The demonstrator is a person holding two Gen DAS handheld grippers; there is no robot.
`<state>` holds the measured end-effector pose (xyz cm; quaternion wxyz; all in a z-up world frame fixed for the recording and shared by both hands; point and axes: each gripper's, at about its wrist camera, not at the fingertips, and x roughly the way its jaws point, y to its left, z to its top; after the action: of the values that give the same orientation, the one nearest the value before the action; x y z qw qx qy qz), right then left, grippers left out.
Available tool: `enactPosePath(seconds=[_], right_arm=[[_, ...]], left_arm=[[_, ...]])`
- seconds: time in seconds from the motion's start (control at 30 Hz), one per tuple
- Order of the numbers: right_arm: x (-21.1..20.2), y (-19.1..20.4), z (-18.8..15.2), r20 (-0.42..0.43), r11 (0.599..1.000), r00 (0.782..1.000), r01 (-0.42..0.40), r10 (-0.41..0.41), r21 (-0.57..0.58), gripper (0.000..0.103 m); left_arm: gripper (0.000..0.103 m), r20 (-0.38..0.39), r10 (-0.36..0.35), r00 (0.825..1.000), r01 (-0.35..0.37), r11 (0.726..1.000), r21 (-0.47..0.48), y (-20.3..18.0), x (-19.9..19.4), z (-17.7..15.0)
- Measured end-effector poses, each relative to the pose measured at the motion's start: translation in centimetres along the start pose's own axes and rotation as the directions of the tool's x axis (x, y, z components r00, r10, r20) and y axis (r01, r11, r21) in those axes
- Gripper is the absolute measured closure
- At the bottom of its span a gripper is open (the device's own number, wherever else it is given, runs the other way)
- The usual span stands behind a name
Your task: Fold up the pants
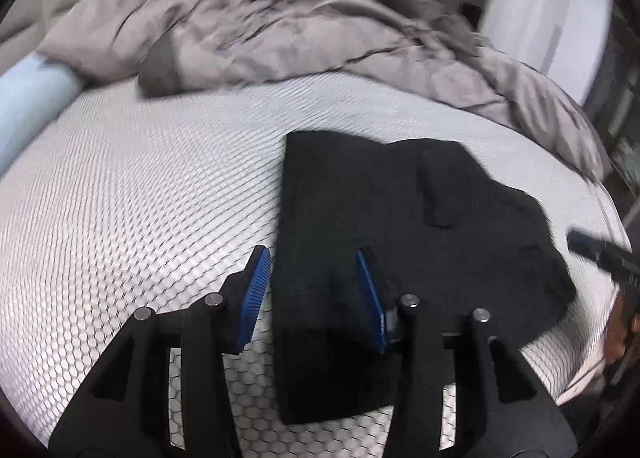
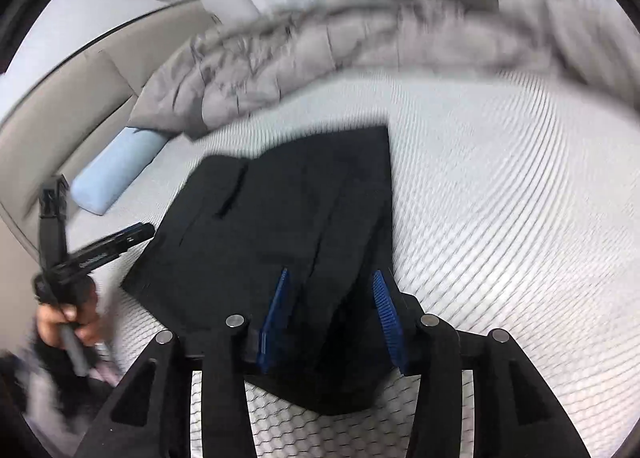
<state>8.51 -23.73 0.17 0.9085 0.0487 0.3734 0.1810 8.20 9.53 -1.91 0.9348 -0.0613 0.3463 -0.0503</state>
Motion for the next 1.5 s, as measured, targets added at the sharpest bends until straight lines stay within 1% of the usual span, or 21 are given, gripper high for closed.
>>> enactPosePath(seconds=[0.07, 0.1, 0.13, 0.2, 0.27, 0.33, 0.4, 0.5, 0.63, 0.7, 0.77, 0.83, 0.93, 1.07, 1.1, 1.17, 1.2, 1.27, 1.37, 1.43, 1.5], right_arm=[[-0.9, 1.4, 0.0, 0.043, 0.998, 0.999, -0.024, 0.027, -0.056, 0.058], [-0.3, 2.3, 0.0, 0.028, 0.995, 0.998, -0.054, 0.057, -0.087, 0.058], [0.2, 2.7, -0.1, 0.009, 0.992, 0.998, -0.065, 0.067, -0.11, 0.058], [2.0, 4.5, -0.3, -0.04, 0.983, 0.997, -0.065, 0.06, -0.169, 0.058], [5.0, 6.7, -0.4, -0.097, 0.97, 0.994, -0.069, 0.047, -0.233, 0.058], [7.4, 7.9, -0.9, -0.148, 0.955, 0.989, -0.064, 0.022, -0.289, 0.058], [8.8, 7.9, -1.4, -0.17, 0.942, 0.985, -0.021, -0.039, -0.336, 0.059], [6.6, 6.4, -1.7, -0.144, 0.936, 0.982, 0.064, -0.121, -0.347, 0.063], [4.5, 3.7, -1.5, -0.138, 0.972, 0.99, -0.039, 0.007, -0.233, 0.063], [4.1, 4.0, -0.9, -0.113, 0.975, 0.993, -0.047, 0.022, -0.215, 0.061], [3.7, 5.0, -0.6, -0.072, 0.971, 0.997, -0.054, 0.038, -0.234, 0.06], [4.4, 6.5, -0.1, -0.054, 0.967, 0.998, -0.048, 0.035, -0.249, 0.059], [7.9, 8.5, 0.7, -0.094, 0.966, 0.994, -0.079, 0.057, -0.247, 0.059], [10.3, 9.0, 0.0, -0.151, 0.951, 0.988, -0.026, -0.021, -0.307, 0.059], [9.8, 8.7, -0.1, -0.15, 0.948, 0.987, 0.011, -0.062, -0.319, 0.059], [8.6, 7.6, -0.5, -0.123, 0.927, 0.977, 0.122, -0.175, -0.353, 0.059], [7.9, 6.7, -0.9, -0.093, 0.91, 0.969, 0.178, -0.228, -0.374, 0.063], [7.1, 5.8, -1.3, -0.095, 0.923, 0.978, 0.141, -0.187, -0.359, 0.063], [6.5, 6.2, -1.1, -0.082, 0.921, 0.981, 0.134, -0.176, -0.365, 0.062], [6.2, 6.6, -0.6, -0.088, 0.943, 0.99, 0.074, -0.108, -0.325, 0.062], [6.5, 7.3, 0.3, -0.089, 0.957, 0.994, 0.038, -0.066, -0.288, 0.062]], left_arm=[[0.063, -0.012, -0.06, 0.998, 0.061, 0.993, 0.098, -2.4, 0.3, -0.3], [0.063, -0.032, -0.092, 0.995, 0.095, 0.984, 0.148, -3.6, 0.8, -0.5], [0.063, -0.073, -0.127, 0.989, 0.14, 0.964, 0.228, -5.4, 1.6, -1.0], [0.062, -0.13, -0.136, 0.982, 0.17, 0.934, 0.315, -7.5, 2.8, -1.7], [0.062, -0.168, -0.101, 0.981, 0.159, 0.913, 0.375, -8.6, 4.4, -2.4], [0.062, -0.181, -0.13, 0.975, 0.191, 0.908, 0.374, -8.1, 4.7, -2.4], [0.062, -0.189, -0.124, 0.974, 0.184, 0.919, 0.348, -6.8, 4.7, -2.3], [0.061, -0.185, -0.134, 0.974, 0.184, 0.938, 0.293, -4.7, 3.8, -2.9], [0.061, -0.164, -0.13, 0.978, 0.172, 0.946, 0.277, -4.0, 3.1, -2.6], [0.061, -0.142, -0.147, 0.979, 0.182, 0.944, 0.275, -4.2, 2.5, -2.1], [0.061, -0.115, -0.161, 0.98, 0.187, 0.946, 0.266, -4.5, 2.1, -1.3], [0.061, -0.125, -0.16, 0.979, 0.188, 0.949, 0.254, -4.8, 2.7, -0.4], [0.061, -0.165, -0.133, 0.977, 0.174, 0.949, 0.262, -5.1, 5.1, 0.1], [0.061, -0.183, -0.142, 0.973, 0.187, 0.949, 0.255, -4.1, 6.3, 0.2], [0.061, -0.182, -0.118, 0.976, 0.164, 0.95, 0.266, -3.8, 6.0, 0.0], [0.061, -0.181, -0.122, 0.976, 0.168, 0.95, 0.264, -3.2, 5.8, -0.3], [0.061, -0.182, -0.123, 0.976, 0.169, 0.95, 0.262, -3.1, 5.6, -0.7], [0.061, -0.174, -0.103, 0.979, 0.148, 0.95, 0.274, -3.1, 5.2, -1.1], [0.061, -0.16, -0.1, 0.982, 0.139, 0.958, 0.251, -3.2, 4.4, -0.8], [0.061, -0.135, -0.116, 0.984, 0.148, 0.954, 0.26, -3.6, 3.8, 0.3], [0.061, -0.123, -0.096, 0.988, 0.127, 0.954, 0.273, -4.1, 4.3, 1.8]])
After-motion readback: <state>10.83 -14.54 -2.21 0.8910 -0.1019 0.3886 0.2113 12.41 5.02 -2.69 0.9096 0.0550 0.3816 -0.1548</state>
